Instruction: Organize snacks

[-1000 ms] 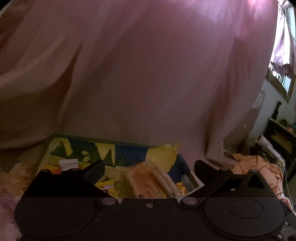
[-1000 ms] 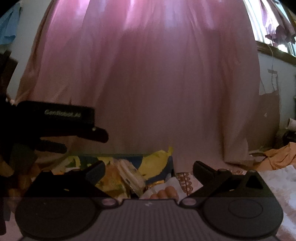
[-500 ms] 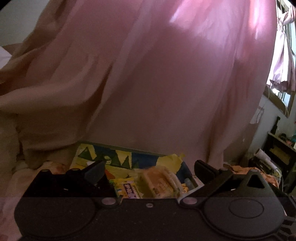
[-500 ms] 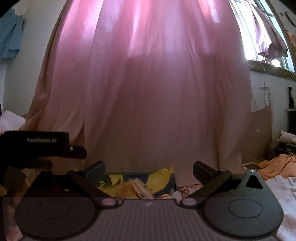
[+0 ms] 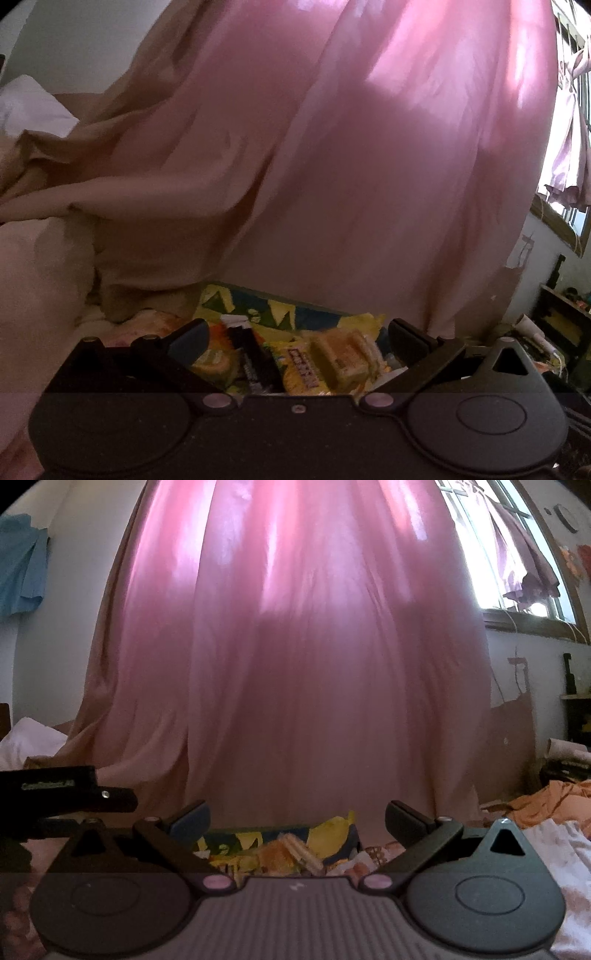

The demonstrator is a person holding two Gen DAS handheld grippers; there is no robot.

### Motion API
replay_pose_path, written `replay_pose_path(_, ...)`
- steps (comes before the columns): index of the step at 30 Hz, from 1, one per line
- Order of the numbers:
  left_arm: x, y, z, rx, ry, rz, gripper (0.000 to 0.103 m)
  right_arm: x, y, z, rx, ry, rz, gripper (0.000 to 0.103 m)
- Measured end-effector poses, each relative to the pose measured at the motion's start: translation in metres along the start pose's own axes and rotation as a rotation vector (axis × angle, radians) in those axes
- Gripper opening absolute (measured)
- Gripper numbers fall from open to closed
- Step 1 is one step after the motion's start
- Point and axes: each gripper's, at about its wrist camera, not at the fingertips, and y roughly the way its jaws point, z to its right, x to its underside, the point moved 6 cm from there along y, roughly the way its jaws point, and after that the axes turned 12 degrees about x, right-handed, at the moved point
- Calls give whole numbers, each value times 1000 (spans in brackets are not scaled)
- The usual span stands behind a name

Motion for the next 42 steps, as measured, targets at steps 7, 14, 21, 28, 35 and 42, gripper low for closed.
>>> replay_pose_path(7, 17, -34, -6, -21, 38, 12, 102, 13, -27, 9, 9, 8, -21, 103)
replay_pose_path(14, 34, -62, -7, -24, 86, 2, 102, 26, -48, 17, 10, -1, -32, 103)
replay_pose_path(21, 50, -83, -11, -30, 94, -16, 102, 38, -71, 12, 7, -16, -51, 103)
replay_pose_path(28, 67, -97, -20, -47, 88, -48, 102, 51, -88, 7, -4, -42, -68, 103)
replay_pose_path(35, 89, -106, -31, -63, 81, -103, 102, 65, -98, 2, -14, -63, -97, 103)
replay_pose_path(42, 108, -106, -35, -65, 83, -149, 102, 80, -100, 1, -14, -68, -134, 103)
